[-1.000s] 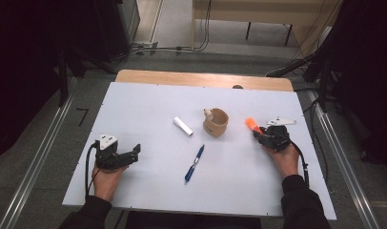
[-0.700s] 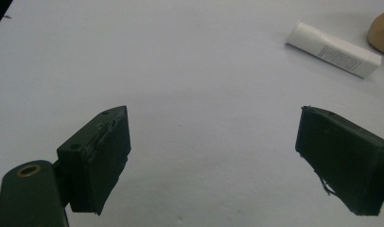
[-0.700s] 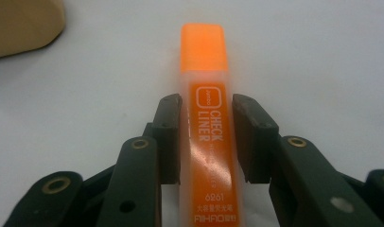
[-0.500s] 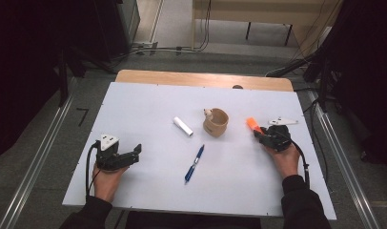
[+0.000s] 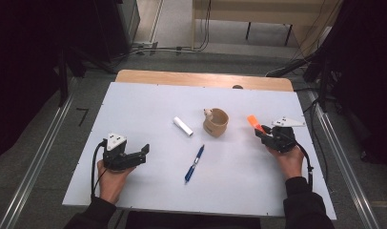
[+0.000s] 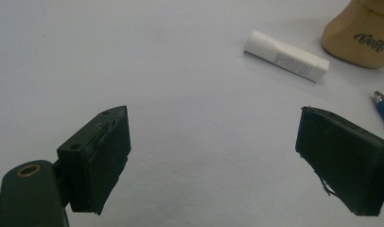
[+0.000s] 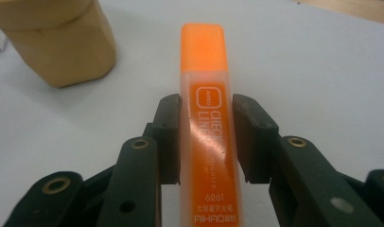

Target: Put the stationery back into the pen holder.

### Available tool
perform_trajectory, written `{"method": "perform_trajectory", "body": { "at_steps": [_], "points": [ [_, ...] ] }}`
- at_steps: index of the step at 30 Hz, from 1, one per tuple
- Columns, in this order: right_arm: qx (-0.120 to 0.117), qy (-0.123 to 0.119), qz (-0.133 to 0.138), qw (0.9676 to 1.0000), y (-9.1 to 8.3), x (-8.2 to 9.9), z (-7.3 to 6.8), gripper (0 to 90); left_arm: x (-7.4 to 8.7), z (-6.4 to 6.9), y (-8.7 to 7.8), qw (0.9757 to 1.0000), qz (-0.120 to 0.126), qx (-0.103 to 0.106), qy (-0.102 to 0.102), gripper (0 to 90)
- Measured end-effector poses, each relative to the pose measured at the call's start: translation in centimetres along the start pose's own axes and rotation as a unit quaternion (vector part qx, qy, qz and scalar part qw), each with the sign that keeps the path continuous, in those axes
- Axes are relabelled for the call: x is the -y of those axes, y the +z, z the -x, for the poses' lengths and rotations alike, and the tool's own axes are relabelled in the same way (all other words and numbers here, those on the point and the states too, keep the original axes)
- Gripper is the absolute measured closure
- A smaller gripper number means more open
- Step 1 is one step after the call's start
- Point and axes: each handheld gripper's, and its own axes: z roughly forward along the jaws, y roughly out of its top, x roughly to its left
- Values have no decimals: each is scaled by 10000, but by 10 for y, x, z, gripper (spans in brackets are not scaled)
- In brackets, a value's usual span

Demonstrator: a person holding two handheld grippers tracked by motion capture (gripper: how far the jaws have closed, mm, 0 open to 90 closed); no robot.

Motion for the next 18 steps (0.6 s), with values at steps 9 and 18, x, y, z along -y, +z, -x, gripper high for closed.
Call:
{"method": "perform_trajectory", "body": {
  "at_steps": [9, 18],
  "points": [
    [-146, -73, 202, 9997, -13, -6, -11, 628, -6, 11, 5, 9996, 58, 229, -173, 111],
    [-236, -150, 314, 9991, -18, -9, -21, 628, -15, 28, 9, 9984, 177, 521, -93, 143]
  ]
}}
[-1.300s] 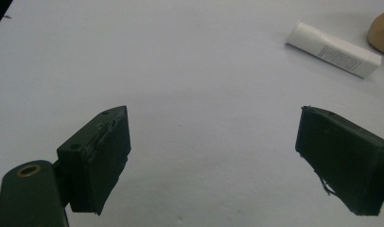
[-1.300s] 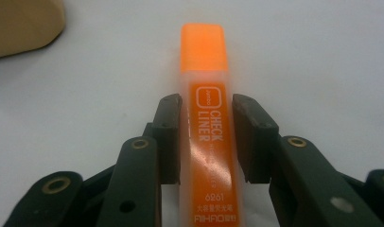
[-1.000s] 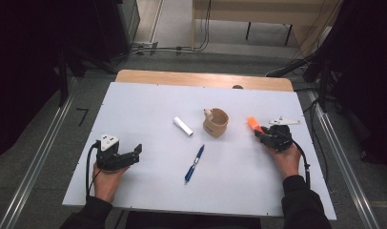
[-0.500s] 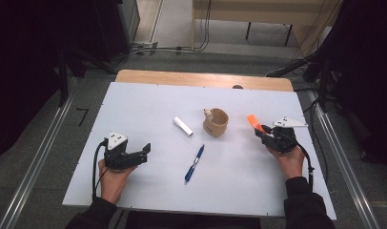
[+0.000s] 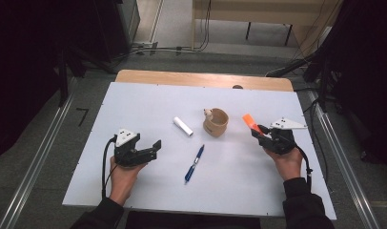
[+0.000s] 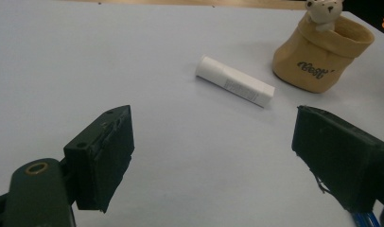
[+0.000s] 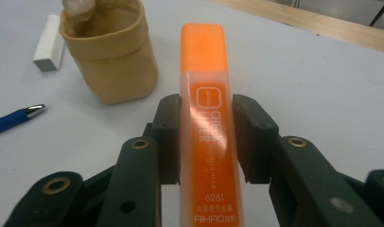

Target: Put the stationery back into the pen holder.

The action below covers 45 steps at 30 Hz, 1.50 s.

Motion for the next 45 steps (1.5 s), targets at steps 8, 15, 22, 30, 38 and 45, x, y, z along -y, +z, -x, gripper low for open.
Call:
{"method": "perform_trajectory", "body": {
  "at_steps": [8, 15, 22, 30, 38, 45],
  "points": [
    [-171, -111, 114, 9997, -3, -6, -14, 628, -6, 12, 7, 9999, 33, 7, 98, 129],
    [-289, -223, 184, 9992, -3, -10, -26, 628, -11, 25, 17, 9998, 58, 108, 159, 136],
    [-383, -285, 255, 9985, -4, -14, -36, 628, -14, 36, 23, 9996, 50, 215, 183, 137],
    [-469, -358, 318, 9978, -5, -17, -44, 628, -15, 45, 30, 9992, 6, 364, 184, 150],
    [-536, -421, 340, 9971, -3, -19, -51, 628, -18, 53, 35, 9987, 36, 458, 222, 161],
    [-689, -511, 424, 9954, -2, -22, -63, 628, -22, 58, 37, 9976, -15, 664, 217, 176]
  ]
}}
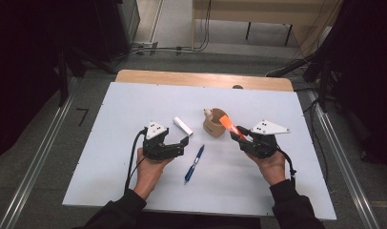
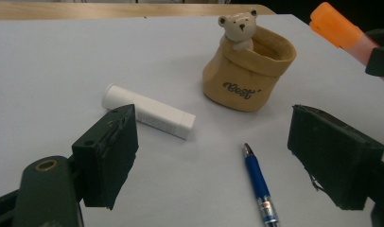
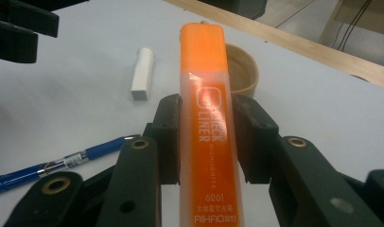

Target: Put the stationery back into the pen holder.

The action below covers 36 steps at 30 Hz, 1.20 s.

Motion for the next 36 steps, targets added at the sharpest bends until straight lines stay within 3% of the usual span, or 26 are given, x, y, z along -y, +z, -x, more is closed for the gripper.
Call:
{"method": "perform_trajectory", "body": {
  "at_steps": [7, 15, 21, 26, 36],
  "points": [
    [-84, -128, 54, 9999, 5, -2, -9, 628, -3, 6, 3, 9998, -19, 189, -10, 203],
    [-203, -240, 12, 9995, 12, -3, -20, 628, -3, 12, 13, 9997, -82, 241, 24, 203],
    [-274, -290, -19, 9992, 17, -3, -25, 628, -3, 16, 18, 9988, -102, 482, -40, 228],
    [-344, -365, -57, 9987, 21, -3, -31, 628, -3, 17, 25, 9957, -144, 885, -244, 271],
    [-468, -480, -99, 9977, 28, -1, -40, 628, -3, 17, 36, 9857, -237, 1479, -775, 329]
  ]
}}
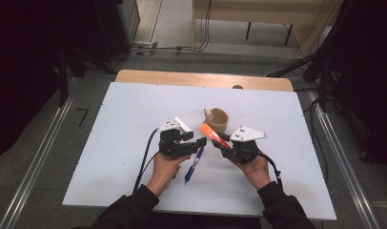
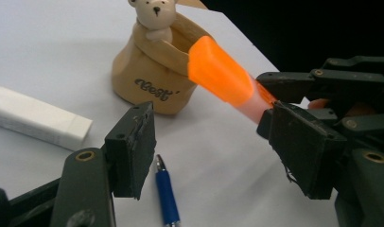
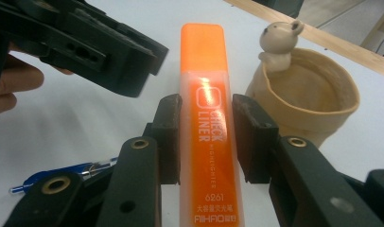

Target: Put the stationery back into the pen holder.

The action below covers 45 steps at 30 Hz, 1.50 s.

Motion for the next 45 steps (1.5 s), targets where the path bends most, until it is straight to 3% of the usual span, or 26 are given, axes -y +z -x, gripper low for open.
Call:
{"method": "perform_trajectory", "body": {
  "at_steps": [6, 13, 23, 30, 33, 37, 45],
  "points": [
    [-86, -117, -12, 9999, 6, 0, -8, 628, -2, -2, 2, 9992, 37, 238, -325, 330],
    [-131, -177, 61, 9997, 9, -1, -16, 628, -3, -4, 3, 9973, 89, 375, -626, 330],
    [-113, -280, 146, 9994, 9, -2, -20, 628, -1, -6, 6, 9969, 28, 506, -596, 460],
    [-42, -375, 151, 9992, 10, -1, -22, 627, 0, -9, 8, 9936, 9, 787, -811, 588],
    [56, -535, 86, 9985, 12, 0, -24, 627, 0, -8, 7, 9937, 48, 793, -791, 655],
    [104, -571, 62, 9983, 13, 1, -25, 627, 0, -7, 6, 9937, 115, 807, -765, 707],
    [142, -531, 23, 9985, 13, 1, -26, 621, 0, -6, 7, 9945, 140, 797, -668, 726]
  ]
}}
